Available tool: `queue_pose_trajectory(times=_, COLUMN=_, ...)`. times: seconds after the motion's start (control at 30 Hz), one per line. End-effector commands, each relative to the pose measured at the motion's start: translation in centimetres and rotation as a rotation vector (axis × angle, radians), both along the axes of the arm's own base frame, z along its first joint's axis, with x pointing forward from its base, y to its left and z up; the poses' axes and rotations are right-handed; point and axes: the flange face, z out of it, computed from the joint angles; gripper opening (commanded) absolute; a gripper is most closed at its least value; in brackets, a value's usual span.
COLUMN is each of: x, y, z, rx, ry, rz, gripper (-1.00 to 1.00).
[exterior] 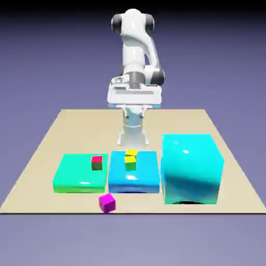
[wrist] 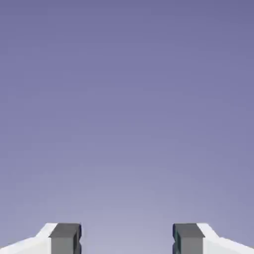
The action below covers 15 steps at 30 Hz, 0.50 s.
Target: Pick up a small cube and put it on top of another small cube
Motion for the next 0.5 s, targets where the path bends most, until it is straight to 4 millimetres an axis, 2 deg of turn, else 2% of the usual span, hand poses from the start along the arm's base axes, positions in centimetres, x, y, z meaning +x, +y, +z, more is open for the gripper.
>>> queue_pose_trajectory(times=0.0, x=0.9, y=-0.2, z=-0.6, rx=-0.006, ry=0.037, rz=0.012, gripper=0.0)
queue_pose_trajectory(times=0.2, x=6.0, y=-1.5, z=-4.7, rx=-0.05, ry=0.259, rz=0.086, gripper=0.0)
queue_pose_trajectory(times=0.47, x=11.4, y=-3.5, z=-11.9, rx=-0.125, ry=0.552, rz=0.195, gripper=0.0)
